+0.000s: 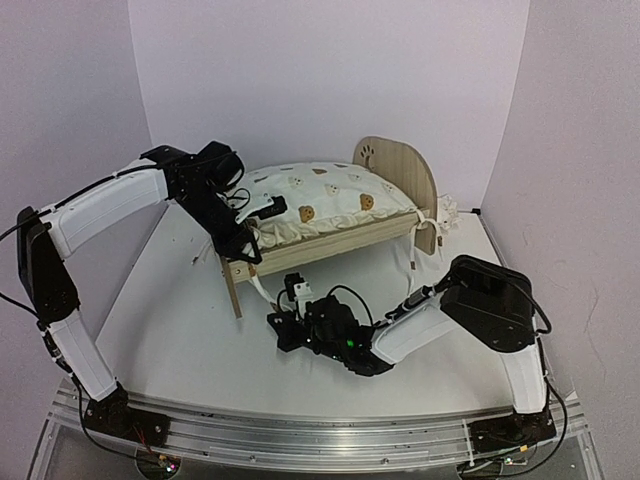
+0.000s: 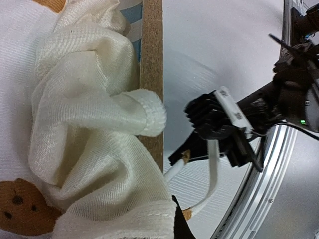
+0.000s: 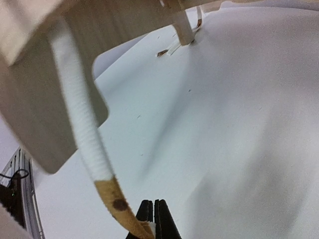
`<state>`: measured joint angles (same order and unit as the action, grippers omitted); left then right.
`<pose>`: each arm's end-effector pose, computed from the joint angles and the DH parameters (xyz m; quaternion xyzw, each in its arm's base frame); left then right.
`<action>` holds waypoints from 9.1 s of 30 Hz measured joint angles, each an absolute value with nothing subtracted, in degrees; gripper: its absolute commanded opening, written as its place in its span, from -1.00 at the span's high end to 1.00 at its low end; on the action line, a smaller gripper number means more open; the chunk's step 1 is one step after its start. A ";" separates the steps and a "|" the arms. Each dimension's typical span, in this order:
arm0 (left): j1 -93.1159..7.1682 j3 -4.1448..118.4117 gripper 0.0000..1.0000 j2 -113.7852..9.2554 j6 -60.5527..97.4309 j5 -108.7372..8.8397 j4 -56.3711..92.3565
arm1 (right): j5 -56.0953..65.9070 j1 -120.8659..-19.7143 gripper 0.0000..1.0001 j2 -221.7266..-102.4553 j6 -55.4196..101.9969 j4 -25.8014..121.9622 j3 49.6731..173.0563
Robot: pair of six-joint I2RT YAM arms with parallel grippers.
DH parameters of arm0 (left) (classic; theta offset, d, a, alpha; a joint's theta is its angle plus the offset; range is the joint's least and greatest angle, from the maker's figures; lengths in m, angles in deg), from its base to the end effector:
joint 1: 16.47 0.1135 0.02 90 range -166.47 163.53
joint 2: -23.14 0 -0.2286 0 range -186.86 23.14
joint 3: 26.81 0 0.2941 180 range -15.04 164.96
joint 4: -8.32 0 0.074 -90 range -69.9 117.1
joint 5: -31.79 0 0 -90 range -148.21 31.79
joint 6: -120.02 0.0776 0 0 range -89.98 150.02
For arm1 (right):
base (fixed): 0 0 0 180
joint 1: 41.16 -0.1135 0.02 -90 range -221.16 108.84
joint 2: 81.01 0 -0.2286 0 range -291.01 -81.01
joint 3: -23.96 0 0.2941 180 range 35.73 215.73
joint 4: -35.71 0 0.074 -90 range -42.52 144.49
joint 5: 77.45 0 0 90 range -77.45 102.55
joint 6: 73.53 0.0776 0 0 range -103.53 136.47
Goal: Set up the pet bed
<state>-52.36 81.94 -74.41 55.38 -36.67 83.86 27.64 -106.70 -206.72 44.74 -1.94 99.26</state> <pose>0.3088 -0.2587 0.2655 0.5237 0.8031 -0.2015 0.2005 0.2197 0.4341 0.0396 -0.1698 0.7601 0.3817 0.4976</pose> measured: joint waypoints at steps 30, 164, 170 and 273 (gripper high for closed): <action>-48.33 54.23 -0.61 -64.00 71.28 -35.86 60.47 | 7.83 -108.41 1.00 -202.33 47.78 30.32 102.18; -62.98 26.20 0.64 -56.89 31.46 -37.25 13.50 | 9.84 -115.68 1.00 -189.44 23.57 53.66 104.92; -63.17 26.04 -0.31 -58.48 38.23 -35.56 14.52 | 4.60 -114.88 1.00 -188.82 25.65 52.60 108.73; -61.40 20.59 1.00 -42.55 -5.02 -51.30 38.18 | 12.04 -108.12 1.00 -198.96 47.66 19.24 106.06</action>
<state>-61.40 20.59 -42.55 -5.02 -51.30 38.18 12.04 -108.12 -198.96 47.66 19.24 106.06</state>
